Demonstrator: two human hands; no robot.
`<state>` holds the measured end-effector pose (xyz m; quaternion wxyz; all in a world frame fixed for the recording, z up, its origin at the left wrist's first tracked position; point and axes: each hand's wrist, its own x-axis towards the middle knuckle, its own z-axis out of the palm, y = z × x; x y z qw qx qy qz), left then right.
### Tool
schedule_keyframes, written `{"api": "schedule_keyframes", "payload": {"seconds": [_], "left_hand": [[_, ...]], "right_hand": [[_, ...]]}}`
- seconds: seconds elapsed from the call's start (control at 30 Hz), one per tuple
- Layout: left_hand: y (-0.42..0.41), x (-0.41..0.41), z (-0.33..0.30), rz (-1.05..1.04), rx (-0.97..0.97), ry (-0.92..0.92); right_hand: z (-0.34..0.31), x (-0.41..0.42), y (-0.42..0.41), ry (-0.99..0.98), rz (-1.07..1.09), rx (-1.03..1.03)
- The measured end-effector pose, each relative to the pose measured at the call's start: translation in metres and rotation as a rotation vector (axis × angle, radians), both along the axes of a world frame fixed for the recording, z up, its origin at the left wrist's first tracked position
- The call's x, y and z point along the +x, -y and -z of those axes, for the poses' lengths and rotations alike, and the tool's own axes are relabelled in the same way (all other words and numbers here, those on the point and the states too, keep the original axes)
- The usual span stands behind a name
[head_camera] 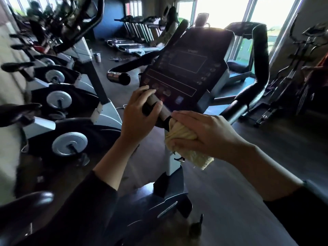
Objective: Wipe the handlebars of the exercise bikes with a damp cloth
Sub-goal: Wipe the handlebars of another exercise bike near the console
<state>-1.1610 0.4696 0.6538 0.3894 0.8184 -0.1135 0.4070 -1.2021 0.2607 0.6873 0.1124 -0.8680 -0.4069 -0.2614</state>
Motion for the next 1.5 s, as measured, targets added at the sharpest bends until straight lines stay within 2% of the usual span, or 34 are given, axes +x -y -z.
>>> {"api": "schedule_keyframes", "payload": {"seconds": [0.2, 0.33, 0.57, 0.73, 0.97, 1.07, 1.2, 1.27, 1.37, 1.5], "left_hand": [[-0.004, 0.007, -0.001, 0.037, 0.0, 0.008], [-0.005, 0.008, 0.0, 0.054, 0.008, 0.012], [-0.007, 0.009, 0.003, 0.092, 0.001, 0.043], [-0.008, 0.009, 0.004, 0.103, -0.008, 0.051], [-0.007, 0.006, 0.001, 0.103, -0.009, 0.025], [-0.008, 0.006, 0.001, 0.115, -0.005, 0.013], [-0.009, 0.008, 0.002, 0.122, -0.012, 0.027], [-0.009, 0.007, 0.002, 0.131, -0.026, 0.025], [-0.009, 0.008, 0.003, 0.135, -0.037, 0.032], [-0.009, 0.011, 0.002, 0.133, -0.05, 0.042]], "right_hand": [[0.001, -0.004, 0.006, -0.057, -0.078, 0.063], [0.003, -0.002, 0.003, -0.077, -0.124, 0.183], [-0.007, 0.003, 0.023, -0.11, -0.174, -0.111], [-0.002, 0.003, 0.017, -0.1, -0.164, 0.01], [0.005, -0.001, 0.002, -0.081, 0.006, 0.205], [0.005, -0.001, -0.001, -0.028, 0.003, 0.154], [-0.002, -0.003, 0.002, -0.11, -0.118, 0.135], [-0.005, -0.001, 0.007, -0.138, -0.147, 0.063], [-0.01, 0.002, 0.013, -0.148, -0.144, -0.061], [-0.008, 0.005, 0.005, -0.127, -0.091, -0.028]]}}
